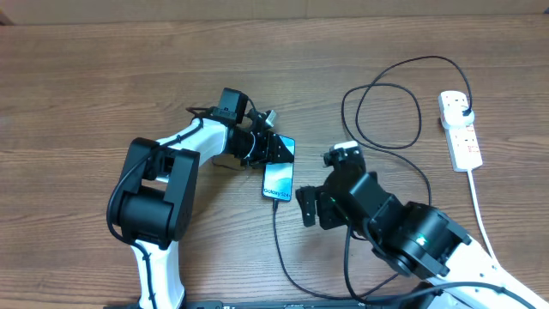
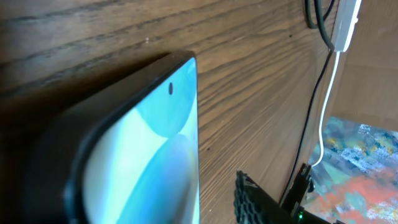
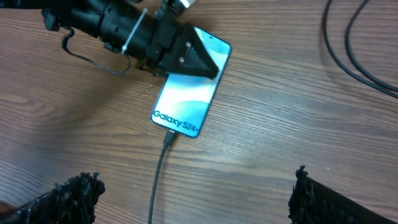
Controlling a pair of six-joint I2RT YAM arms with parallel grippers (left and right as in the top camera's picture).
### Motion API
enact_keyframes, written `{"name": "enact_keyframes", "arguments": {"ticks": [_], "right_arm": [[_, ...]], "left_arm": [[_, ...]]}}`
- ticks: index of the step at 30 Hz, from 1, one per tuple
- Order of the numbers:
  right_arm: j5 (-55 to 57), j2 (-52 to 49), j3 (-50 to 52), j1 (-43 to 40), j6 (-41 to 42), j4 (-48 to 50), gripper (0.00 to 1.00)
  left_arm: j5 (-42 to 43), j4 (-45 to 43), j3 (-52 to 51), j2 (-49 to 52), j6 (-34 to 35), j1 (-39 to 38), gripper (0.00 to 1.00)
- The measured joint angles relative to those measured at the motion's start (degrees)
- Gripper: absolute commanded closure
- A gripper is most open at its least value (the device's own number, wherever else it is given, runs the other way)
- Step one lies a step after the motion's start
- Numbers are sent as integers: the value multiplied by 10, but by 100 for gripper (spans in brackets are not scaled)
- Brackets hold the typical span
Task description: Plug charger to phone and switch on socket
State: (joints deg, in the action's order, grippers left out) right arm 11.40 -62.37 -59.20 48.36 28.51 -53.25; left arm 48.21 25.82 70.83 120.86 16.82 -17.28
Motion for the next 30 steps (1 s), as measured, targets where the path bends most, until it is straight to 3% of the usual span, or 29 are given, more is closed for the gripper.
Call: {"name": "enact_keyframes", "arguments": {"ticks": [5, 9, 11, 12, 30], "right_arm": [[-7, -36, 0, 0, 0, 9, 0], [-8, -66, 0, 0, 0, 9, 0], [-9, -80, 0, 0, 0, 9, 0], [-9, -87, 0, 0, 0, 9, 0], [-49, -111, 0, 0, 0, 18, 0]], "left_arm": [[2, 3, 1, -2, 0, 0, 48], [5, 5, 1, -5, 2, 0, 37], [8, 8, 3, -7, 3, 0, 22], [11, 10, 4, -8, 5, 0, 0], [21, 23, 11, -19, 10, -2, 0]]}}
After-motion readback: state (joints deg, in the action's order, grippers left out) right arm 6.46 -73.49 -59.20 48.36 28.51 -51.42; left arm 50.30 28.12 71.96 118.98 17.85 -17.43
